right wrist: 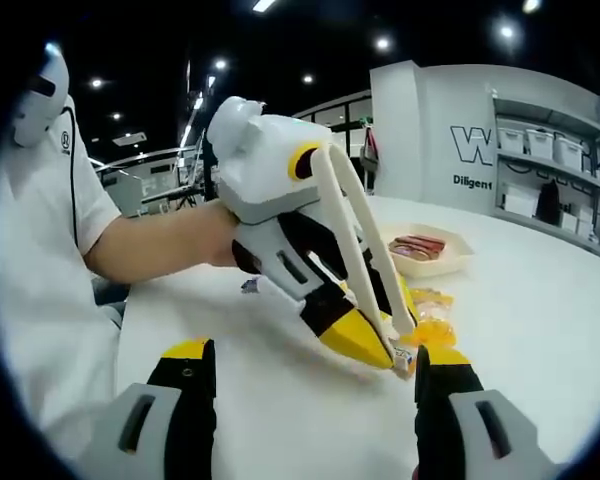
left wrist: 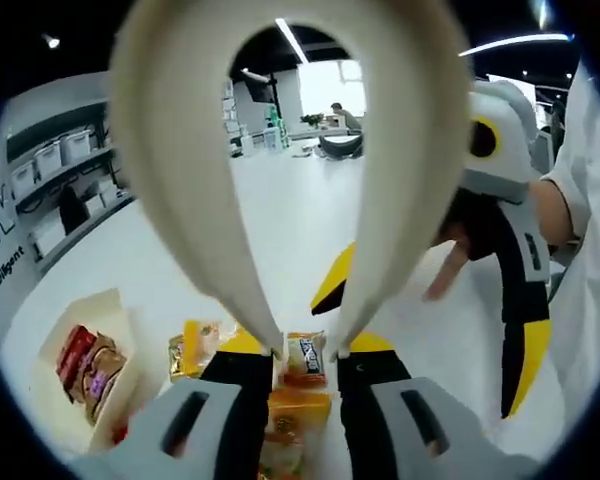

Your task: Place the target food into the container with the food tongs after gripping and lifting it, then release it inside without dropping or visibly crushing the food.

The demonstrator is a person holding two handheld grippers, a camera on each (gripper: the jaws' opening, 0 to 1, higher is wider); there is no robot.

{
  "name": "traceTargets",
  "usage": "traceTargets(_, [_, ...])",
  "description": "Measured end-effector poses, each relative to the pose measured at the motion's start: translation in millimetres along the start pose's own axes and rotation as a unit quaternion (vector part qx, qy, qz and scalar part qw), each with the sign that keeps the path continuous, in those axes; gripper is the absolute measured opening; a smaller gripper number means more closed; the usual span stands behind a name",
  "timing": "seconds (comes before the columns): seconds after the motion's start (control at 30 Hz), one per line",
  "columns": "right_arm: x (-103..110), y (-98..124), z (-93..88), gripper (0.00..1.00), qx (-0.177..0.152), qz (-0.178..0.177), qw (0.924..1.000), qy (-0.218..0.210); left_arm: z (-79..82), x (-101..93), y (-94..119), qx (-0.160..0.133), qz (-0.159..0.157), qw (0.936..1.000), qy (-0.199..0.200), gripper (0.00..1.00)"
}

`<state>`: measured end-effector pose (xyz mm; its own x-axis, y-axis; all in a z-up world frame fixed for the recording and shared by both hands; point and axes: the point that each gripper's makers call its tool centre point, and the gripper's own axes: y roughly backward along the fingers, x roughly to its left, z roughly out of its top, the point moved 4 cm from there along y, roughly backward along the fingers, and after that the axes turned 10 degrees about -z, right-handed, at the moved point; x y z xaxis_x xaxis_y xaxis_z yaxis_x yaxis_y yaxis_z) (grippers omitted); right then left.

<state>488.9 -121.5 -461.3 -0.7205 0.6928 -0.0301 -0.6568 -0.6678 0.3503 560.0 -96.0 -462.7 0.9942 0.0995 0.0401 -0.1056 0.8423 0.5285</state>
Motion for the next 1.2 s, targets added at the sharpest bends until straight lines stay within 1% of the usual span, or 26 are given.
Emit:
traceTargets(0.4, [-1.2,-0.4,0.6,0.81,0.002,0.000,1.0000,0.001,-6.0,4.2,-7.8,0.020,-0.016,0.9997,-0.002,0.24])
traceTargets(0.93, [-1.5,-0.8,1.8,0.81,0.002,0.001,1.0000,0.002,-8.0,1.8,-7.7,0.014,-0.030,0.9994,0.012,0.20])
traceTargets(1.2, [-1.1,-1.2,1.5,0.80,0.002,0.001,1.0000,0.002,-10.1,1.5,-2.1,0.010,-0.037,0.9990,0.024,0.19])
